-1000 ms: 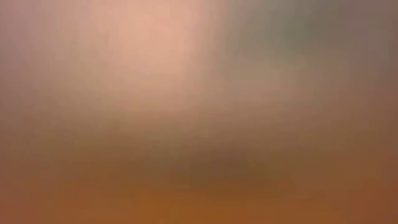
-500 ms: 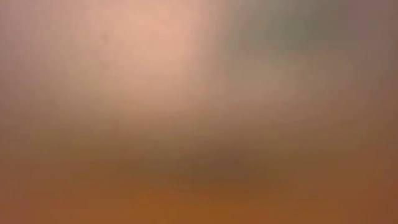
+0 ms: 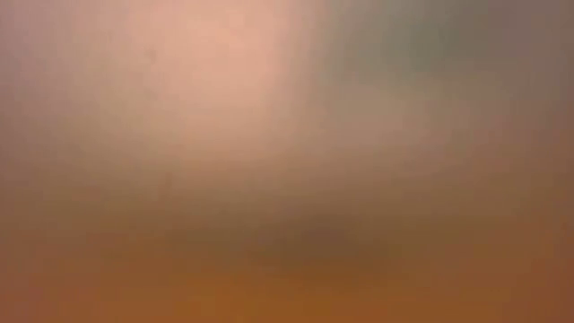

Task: Pick & Place USB Port
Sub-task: Put the left blue HDMI cable into the green bin, then put the white charger cable into the orange bin

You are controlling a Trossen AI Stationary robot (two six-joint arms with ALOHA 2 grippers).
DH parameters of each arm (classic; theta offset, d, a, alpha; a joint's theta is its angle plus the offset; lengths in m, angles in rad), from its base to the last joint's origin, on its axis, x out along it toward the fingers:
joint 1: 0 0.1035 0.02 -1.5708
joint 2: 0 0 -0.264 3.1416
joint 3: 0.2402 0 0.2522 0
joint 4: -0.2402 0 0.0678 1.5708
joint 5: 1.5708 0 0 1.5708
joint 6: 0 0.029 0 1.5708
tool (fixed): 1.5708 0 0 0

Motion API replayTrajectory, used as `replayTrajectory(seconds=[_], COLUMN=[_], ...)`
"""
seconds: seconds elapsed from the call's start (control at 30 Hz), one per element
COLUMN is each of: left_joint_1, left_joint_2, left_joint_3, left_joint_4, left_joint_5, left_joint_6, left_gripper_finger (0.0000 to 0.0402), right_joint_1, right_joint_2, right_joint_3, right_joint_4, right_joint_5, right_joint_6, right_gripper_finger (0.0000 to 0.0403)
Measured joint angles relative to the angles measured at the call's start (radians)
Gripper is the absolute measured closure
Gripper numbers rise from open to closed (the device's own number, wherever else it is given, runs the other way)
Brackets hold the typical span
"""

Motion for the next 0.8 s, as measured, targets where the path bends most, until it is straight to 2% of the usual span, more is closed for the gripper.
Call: replayTrajectory(seconds=[0.27, 0.53, 0.67, 0.8], left_joint_1=[0.000, -0.001, 0.004, 0.042], left_joint_2=[-0.022, -0.063, -0.095, -0.138], left_joint_3=[0.021, 0.149, 0.219, 0.262], left_joint_4=[-0.037, -0.317, -0.433, -0.520], left_joint_5=[0.003, 0.012, -0.078, -0.198], left_joint_6=[0.037, 0.041, 0.111, 0.253], left_gripper_finger=[0.0401, 0.0401, 0.0401, 0.0399], right_joint_1=[0.000, 0.000, 0.000, 0.000], right_joint_2=[0.000, 0.000, 0.000, 0.000], right_joint_3=[0.000, 0.000, 0.000, 0.000], right_joint_4=[0.000, 0.000, 0.000, 0.000], right_joint_5=[0.000, 0.000, 0.000, 0.001], right_joint_6=[0.000, 0.003, 0.003, 0.005], right_gripper_finger=[0.0216, 0.0216, 0.0216, 0.0216])
